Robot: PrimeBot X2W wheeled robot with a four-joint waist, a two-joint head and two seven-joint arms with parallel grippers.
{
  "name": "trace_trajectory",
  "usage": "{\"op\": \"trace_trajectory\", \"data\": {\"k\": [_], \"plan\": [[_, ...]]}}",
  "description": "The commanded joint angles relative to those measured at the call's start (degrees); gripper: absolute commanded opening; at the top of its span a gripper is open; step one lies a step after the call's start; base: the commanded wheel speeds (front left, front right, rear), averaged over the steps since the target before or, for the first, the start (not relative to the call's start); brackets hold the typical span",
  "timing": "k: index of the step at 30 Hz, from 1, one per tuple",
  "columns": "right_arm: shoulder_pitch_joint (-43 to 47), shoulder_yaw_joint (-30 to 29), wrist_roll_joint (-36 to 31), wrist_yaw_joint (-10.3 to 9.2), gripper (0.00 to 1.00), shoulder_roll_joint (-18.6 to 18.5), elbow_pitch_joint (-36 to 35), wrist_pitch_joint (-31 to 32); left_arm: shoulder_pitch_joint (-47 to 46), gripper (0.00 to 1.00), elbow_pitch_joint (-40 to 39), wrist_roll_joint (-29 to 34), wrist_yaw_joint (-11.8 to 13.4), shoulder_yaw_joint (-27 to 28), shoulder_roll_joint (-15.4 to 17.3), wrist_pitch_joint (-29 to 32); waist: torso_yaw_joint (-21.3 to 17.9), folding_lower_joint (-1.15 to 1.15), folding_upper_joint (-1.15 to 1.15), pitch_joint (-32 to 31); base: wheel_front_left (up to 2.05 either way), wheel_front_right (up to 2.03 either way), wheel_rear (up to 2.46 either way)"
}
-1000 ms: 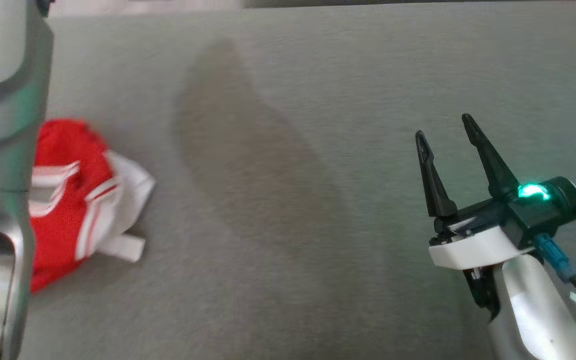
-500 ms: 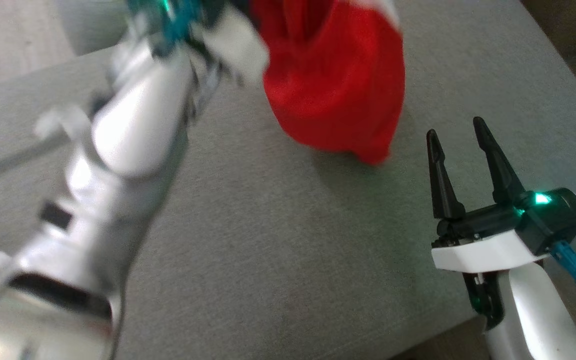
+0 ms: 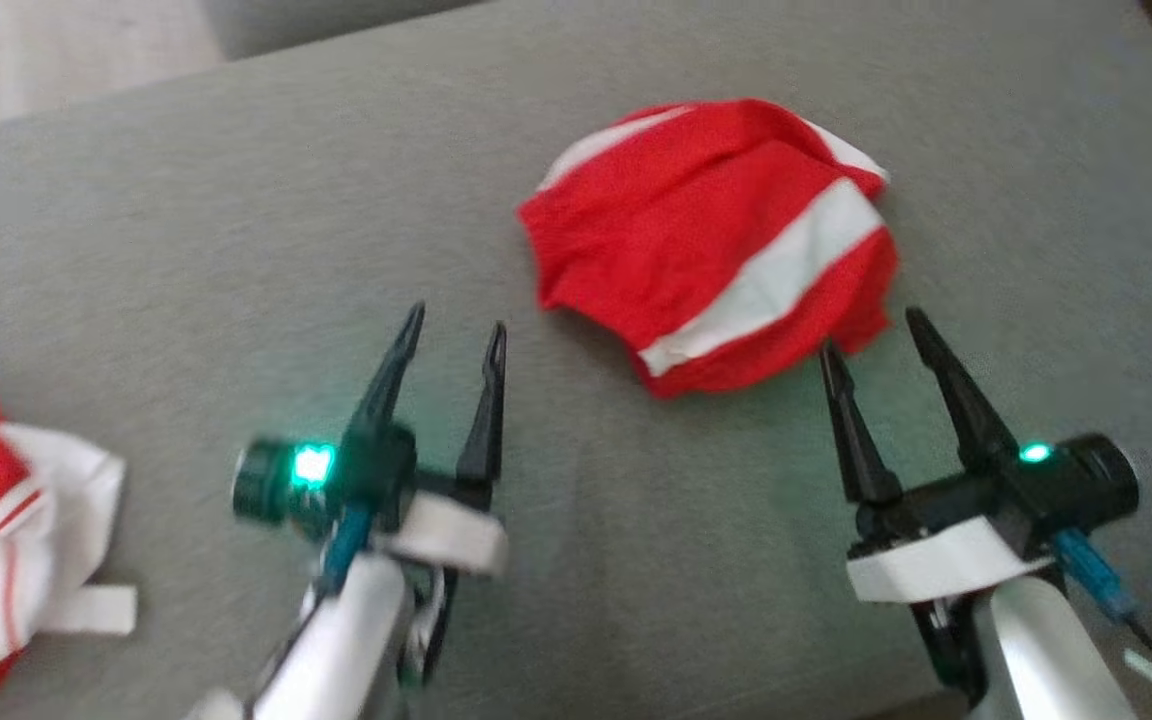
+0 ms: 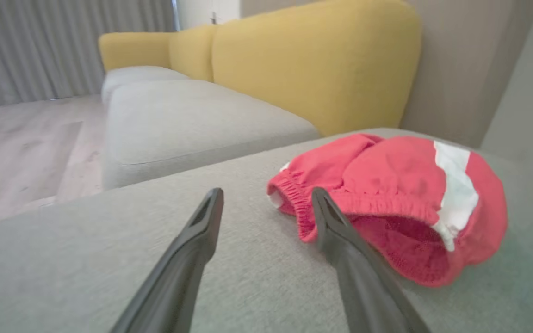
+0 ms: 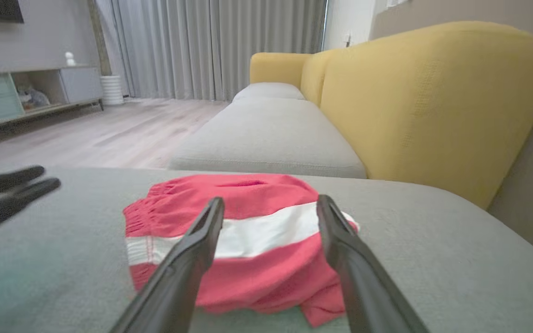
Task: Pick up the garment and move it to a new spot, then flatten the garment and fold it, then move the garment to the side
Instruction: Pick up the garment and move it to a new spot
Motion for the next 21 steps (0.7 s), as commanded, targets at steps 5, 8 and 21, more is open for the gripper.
{"op": "trace_trajectory", "data": {"k": [5, 8, 21], "plan": [[1.79, -1.17, 1.78, -0.04, 1.00, 0.21, -0.40, 0.04, 10.39, 1.00, -11.13, -0.99, 1.92, 4.86, -0.58, -0.58, 9.47, 0.00, 0.00, -6.86, 0.00, 0.00, 0.00], [4.24, -2.26, 3.02, -0.04, 1.00, 0.26, 0.89, 0.04, 15.79, 1.00, -16.55, -1.48, 2.77, 6.35, -0.73, -0.59, 12.53, 0.00, 0.00, -10.01, 0.00, 0.00, 0.00], [13.06, -3.19, 0.69, -0.04, 1.00, 0.28, -1.42, 0.04, 27.71, 1.00, -24.77, 0.03, 4.27, 9.66, -0.78, -0.60, 15.89, 0.00, 0.00, -16.04, 0.00, 0.00, 0.00]]}}
